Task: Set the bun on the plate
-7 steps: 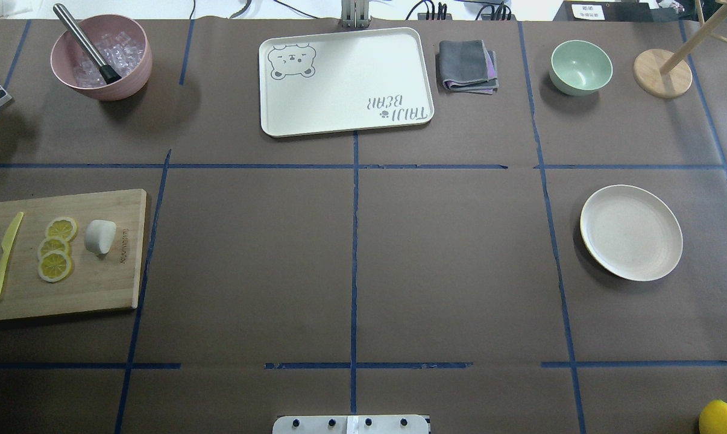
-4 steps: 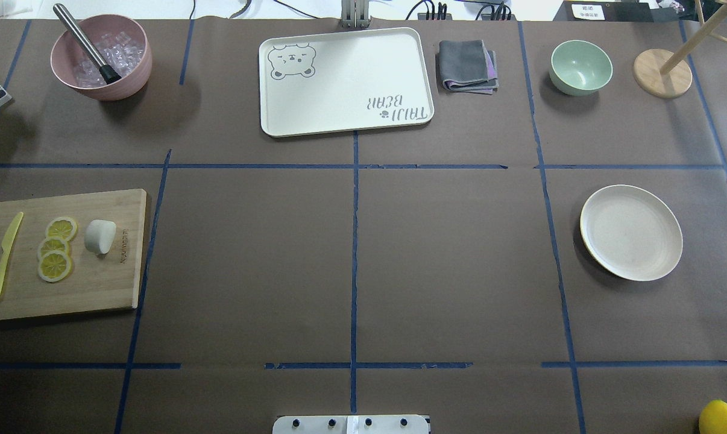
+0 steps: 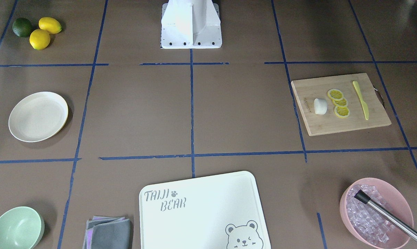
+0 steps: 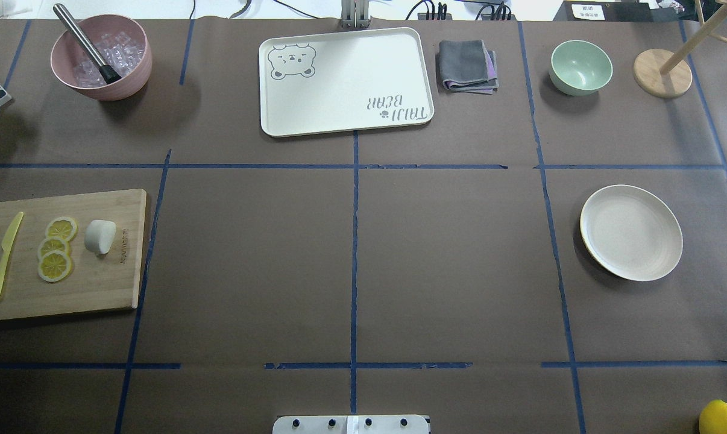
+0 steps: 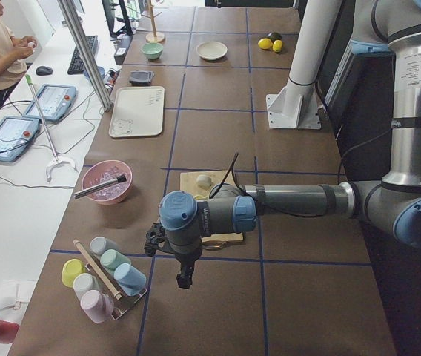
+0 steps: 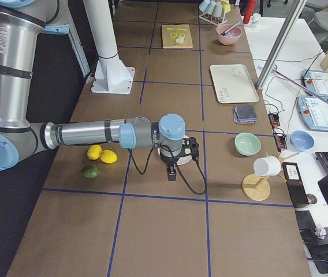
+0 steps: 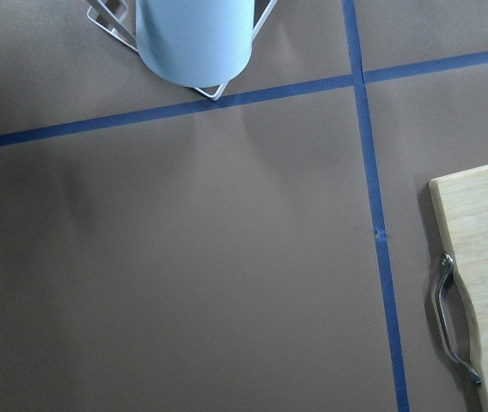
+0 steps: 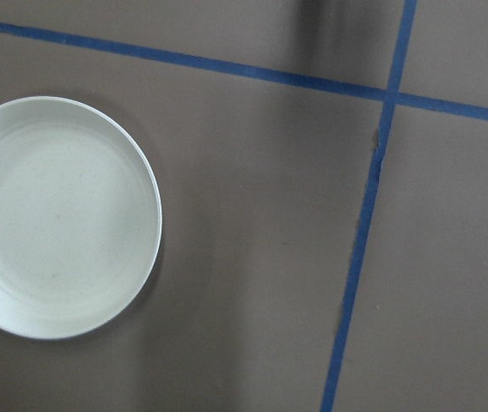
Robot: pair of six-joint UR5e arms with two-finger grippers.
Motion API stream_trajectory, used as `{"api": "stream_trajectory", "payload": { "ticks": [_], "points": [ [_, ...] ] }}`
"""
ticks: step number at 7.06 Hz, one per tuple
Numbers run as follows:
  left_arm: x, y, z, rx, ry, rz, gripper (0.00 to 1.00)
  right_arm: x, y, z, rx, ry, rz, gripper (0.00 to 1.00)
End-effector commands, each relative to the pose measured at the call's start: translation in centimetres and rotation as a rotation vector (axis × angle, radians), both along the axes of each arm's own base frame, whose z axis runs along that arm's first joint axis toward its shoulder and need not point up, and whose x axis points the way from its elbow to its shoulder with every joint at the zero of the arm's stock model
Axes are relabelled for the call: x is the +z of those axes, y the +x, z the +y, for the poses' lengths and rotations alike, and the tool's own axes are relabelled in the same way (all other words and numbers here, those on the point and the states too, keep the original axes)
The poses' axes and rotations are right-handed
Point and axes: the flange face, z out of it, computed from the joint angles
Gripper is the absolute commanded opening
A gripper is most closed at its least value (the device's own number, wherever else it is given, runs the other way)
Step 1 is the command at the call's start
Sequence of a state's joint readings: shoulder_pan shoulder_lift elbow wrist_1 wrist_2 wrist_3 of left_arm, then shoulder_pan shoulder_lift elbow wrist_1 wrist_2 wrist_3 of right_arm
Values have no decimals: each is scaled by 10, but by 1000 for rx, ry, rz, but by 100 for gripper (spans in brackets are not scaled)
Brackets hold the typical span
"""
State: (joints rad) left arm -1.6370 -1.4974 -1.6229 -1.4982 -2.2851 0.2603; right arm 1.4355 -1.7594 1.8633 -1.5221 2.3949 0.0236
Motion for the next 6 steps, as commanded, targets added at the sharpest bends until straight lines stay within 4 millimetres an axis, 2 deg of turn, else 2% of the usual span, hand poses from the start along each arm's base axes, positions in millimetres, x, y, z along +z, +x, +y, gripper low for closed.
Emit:
{"api": "stream_trajectory", "payload": {
  "ticks": [1, 2, 3, 6],
  "points": [
    [0, 0, 0, -2, -1, 0, 100, 28, -59, -16, 85, 16, -60, 100],
    [1, 0, 0, -2, -3, 0, 100, 52, -90, -11, 100, 20, -77, 100],
    [1, 0, 0, -1, -2, 1, 100, 66, -122, -3, 125, 25, -80, 100],
    [1, 0, 0, -2, -1, 0, 100, 63, -171, 9, 156, 11, -71, 100]
  ]
}}
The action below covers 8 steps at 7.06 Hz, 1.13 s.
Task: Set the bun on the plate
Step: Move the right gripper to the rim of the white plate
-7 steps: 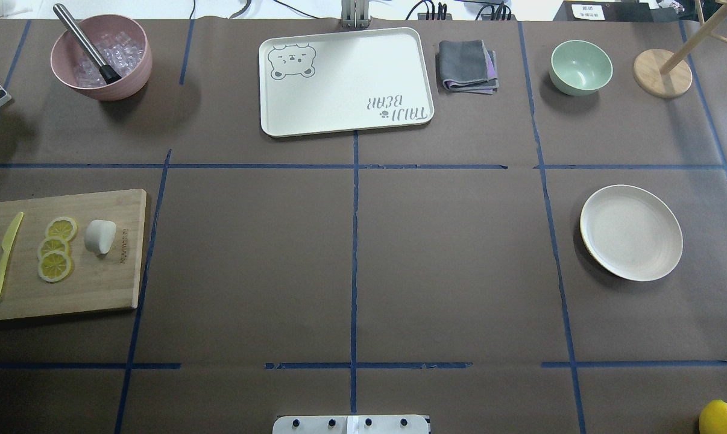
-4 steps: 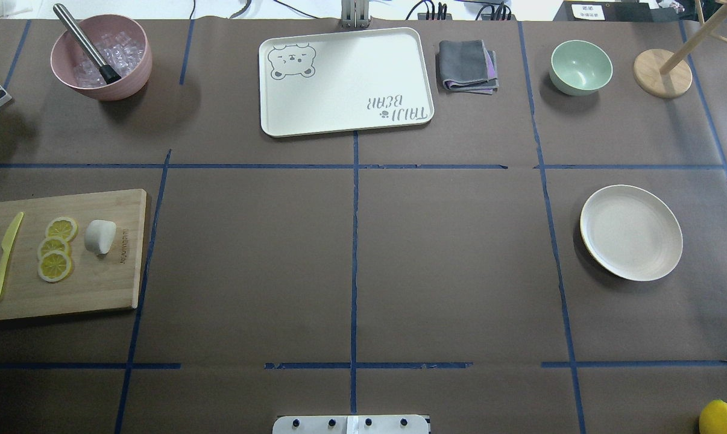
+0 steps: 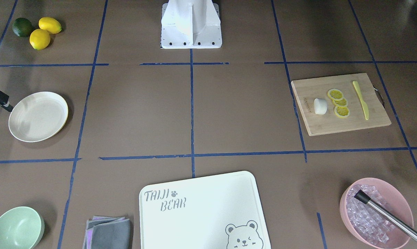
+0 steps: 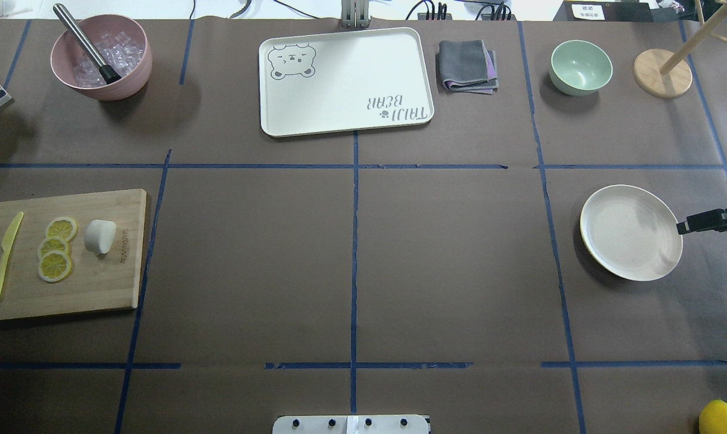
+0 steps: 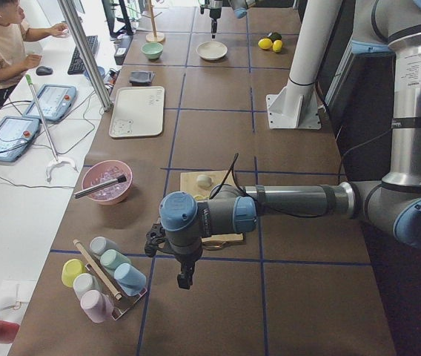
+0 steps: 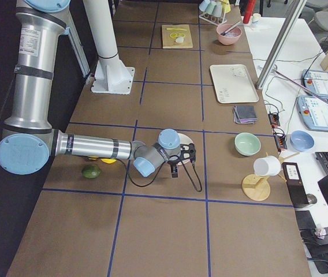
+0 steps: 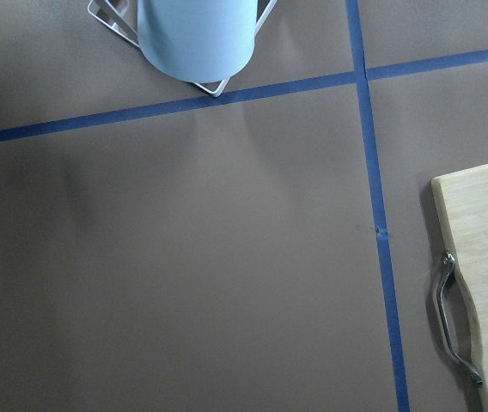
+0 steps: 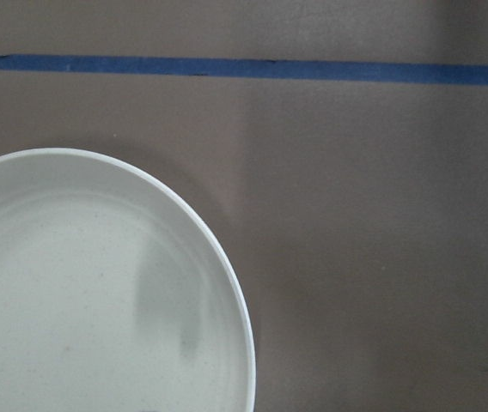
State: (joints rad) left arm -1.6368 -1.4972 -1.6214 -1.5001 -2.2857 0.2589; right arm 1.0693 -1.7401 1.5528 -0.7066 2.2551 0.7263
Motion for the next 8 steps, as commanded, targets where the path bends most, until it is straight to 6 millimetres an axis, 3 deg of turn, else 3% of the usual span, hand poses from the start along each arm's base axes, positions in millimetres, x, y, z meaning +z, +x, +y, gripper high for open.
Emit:
{"api": "stream_trajectory", "payload": {
  "ticks": [1, 2, 3, 4, 8],
  "points": [
    [0, 0, 0, 0, 0, 0, 100, 0, -24, 4, 19, -2, 22, 97],
    [1, 0, 0, -1, -2, 0, 100, -8, -29, -2, 80, -68, 0, 68],
    [1, 1, 0, 1, -2, 0, 100, -22, -49, -11, 120, -122, -27, 28],
    [1, 1, 0, 1, -2, 0, 100, -24, -54, -13, 117, -112, -26, 3],
    [1, 1, 0, 2, -2, 0, 100, -34, -55, -13, 106, -93, -39, 2]
  ]
}}
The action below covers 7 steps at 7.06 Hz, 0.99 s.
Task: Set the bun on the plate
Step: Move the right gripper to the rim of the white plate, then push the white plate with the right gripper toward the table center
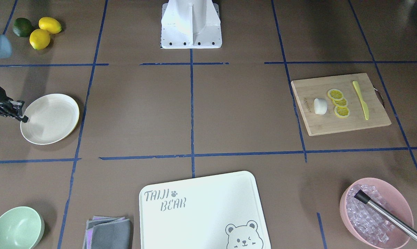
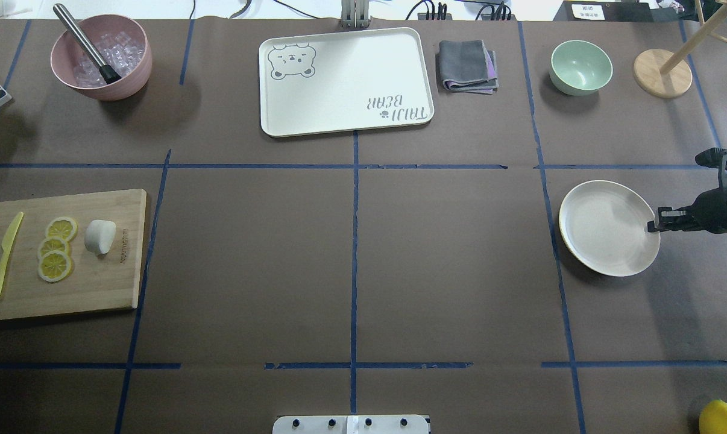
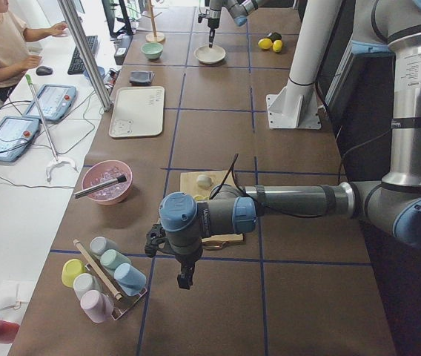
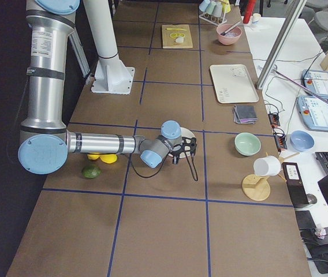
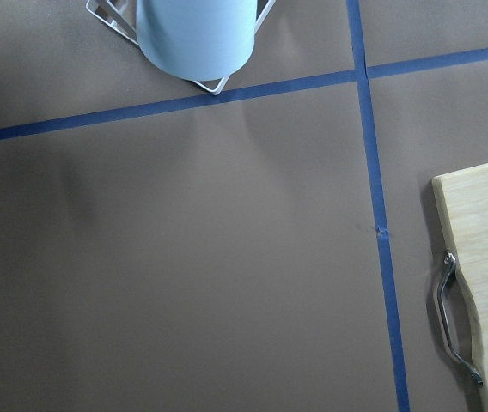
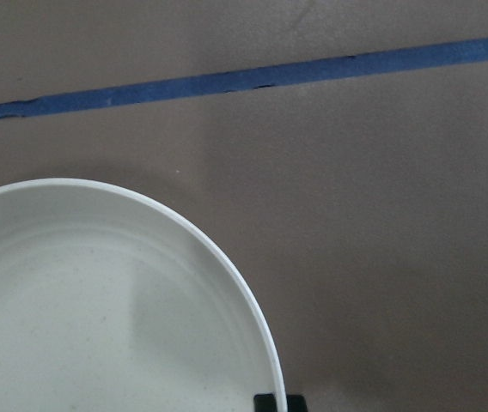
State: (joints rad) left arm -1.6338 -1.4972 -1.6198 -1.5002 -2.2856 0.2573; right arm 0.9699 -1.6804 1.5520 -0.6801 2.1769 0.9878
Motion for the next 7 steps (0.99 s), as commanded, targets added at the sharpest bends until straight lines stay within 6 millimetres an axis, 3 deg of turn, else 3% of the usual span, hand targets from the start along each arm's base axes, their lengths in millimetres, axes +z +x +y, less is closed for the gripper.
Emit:
{"api": "stream_trajectory", "payload": {
  "ticks": [1, 3, 4, 5, 6, 7],
  "points": [
    [0, 0, 0, 0, 0, 0, 100, -31, -6, -7, -6, 46, -38, 2],
    [0, 0, 0, 0, 0, 0, 100, -116, -41, -38, -24, 180, -137, 2],
    [0, 0, 0, 0, 0, 0, 100, -157, -81, -46, -64, 232, -185, 2],
    [-1, 1, 0, 2, 2, 1, 100, -212, -141, -48, -86, 238, -249, 2],
    [-1, 1, 0, 2, 2, 1, 100, -247, -197, -34, -57, 249, -270, 2],
    [-1, 1, 0, 2, 4, 1, 100, -278, -240, -20, -20, 258, -285, 2]
  ]
}}
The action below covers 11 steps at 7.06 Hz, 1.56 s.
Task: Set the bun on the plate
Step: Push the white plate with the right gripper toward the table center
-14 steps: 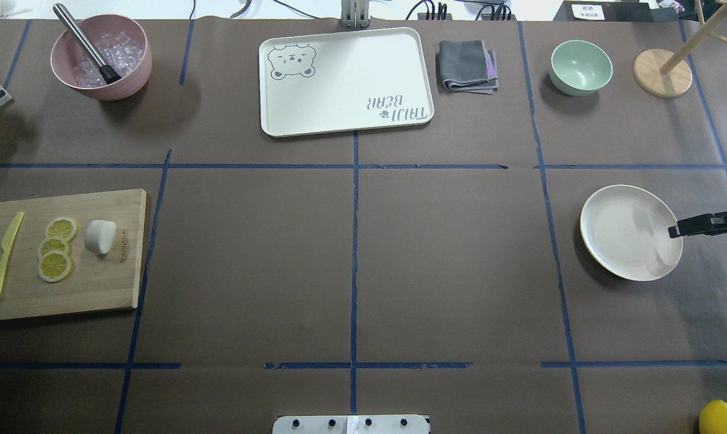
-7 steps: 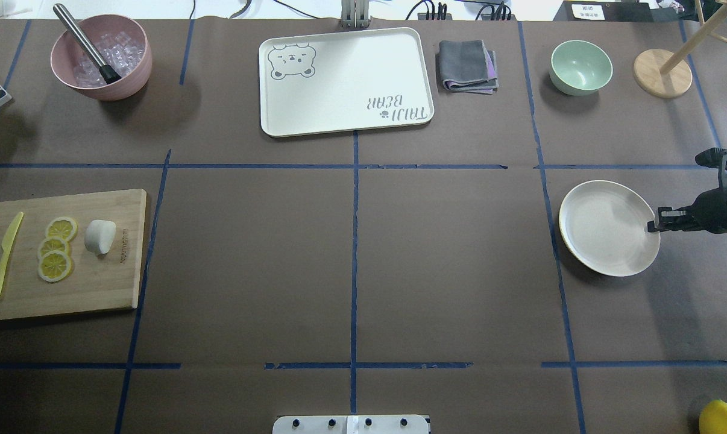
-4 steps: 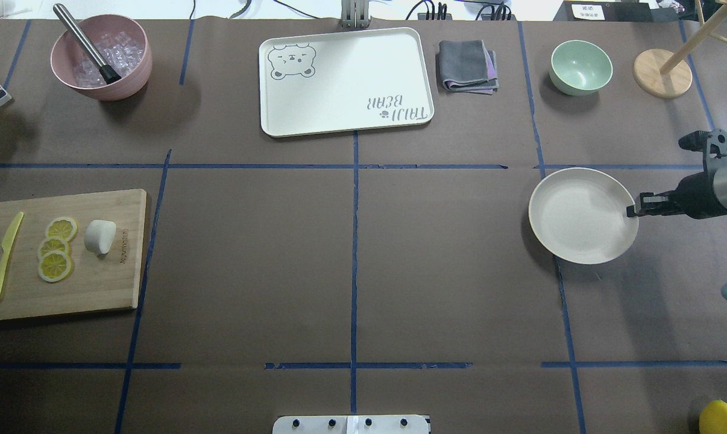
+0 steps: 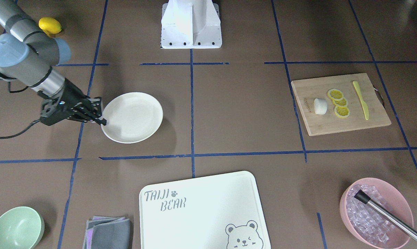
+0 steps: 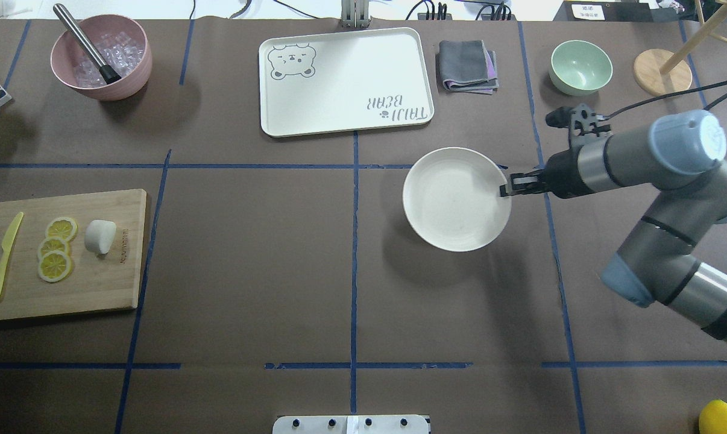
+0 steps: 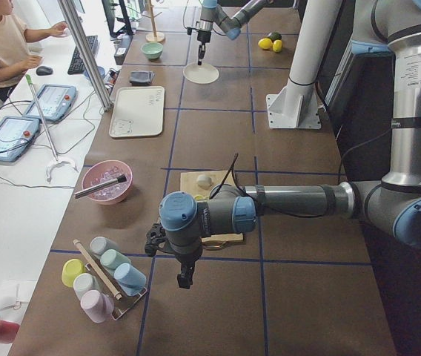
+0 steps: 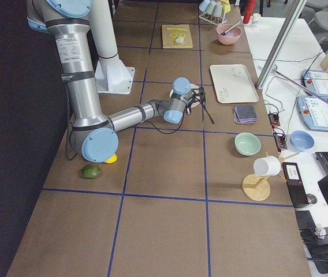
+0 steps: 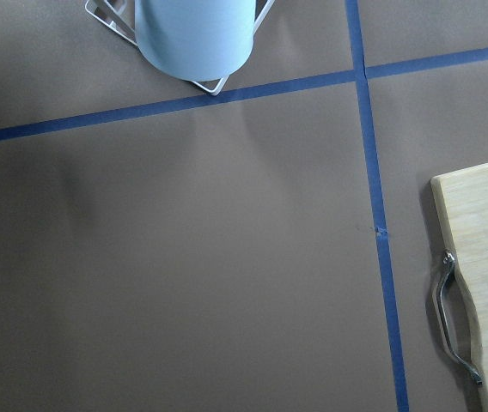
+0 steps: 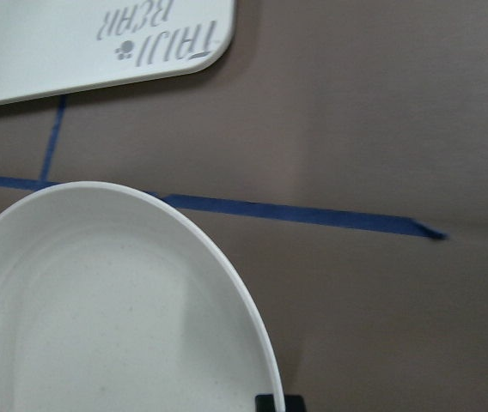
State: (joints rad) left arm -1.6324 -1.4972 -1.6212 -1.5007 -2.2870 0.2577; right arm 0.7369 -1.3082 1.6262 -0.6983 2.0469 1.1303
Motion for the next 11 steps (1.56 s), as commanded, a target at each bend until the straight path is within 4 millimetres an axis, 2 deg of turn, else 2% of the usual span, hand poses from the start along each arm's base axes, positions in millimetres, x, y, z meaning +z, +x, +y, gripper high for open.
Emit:
{"api": "stream_trajectory", "payload": {
  "ticks": [1, 2, 3, 4, 5, 6, 7, 8, 9, 10, 11],
  "points": [
    [-1, 0, 0, 0, 3, 0, 100, -71, -86, 23, 25, -27, -8, 2],
    [-1, 0, 0, 0, 1, 0, 100, -87, -118, 35, 35, -49, 49, 2],
    [-1, 0, 0, 0, 1, 0, 100, -86, -139, 49, 49, -37, 74, 2],
    [-1, 0, 0, 0, 1, 0, 100, -78, -152, 55, 40, -43, 92, 3],
    [0, 1, 0, 2, 0, 0, 100, -75, -157, 57, 34, -46, 98, 4],
    [0, 6, -1, 14, 0, -1, 100, -75, -159, 59, 30, -46, 96, 9],
    [1, 8, -1, 17, -2, -1, 100, -76, -161, 61, 36, -69, 88, 33],
    [1, 8, -2, 19, -2, -1, 100, -77, -162, 62, 47, -104, 79, 78],
    [2, 8, -1, 19, -3, -1, 100, -79, -160, 63, 44, -113, 78, 100],
    [2, 9, -2, 20, -3, -1, 100, -77, -156, 59, 50, -117, 81, 100],
    [1, 11, -2, 24, -3, -1, 100, -66, -134, 36, 50, -169, 127, 100]
  ]
}}
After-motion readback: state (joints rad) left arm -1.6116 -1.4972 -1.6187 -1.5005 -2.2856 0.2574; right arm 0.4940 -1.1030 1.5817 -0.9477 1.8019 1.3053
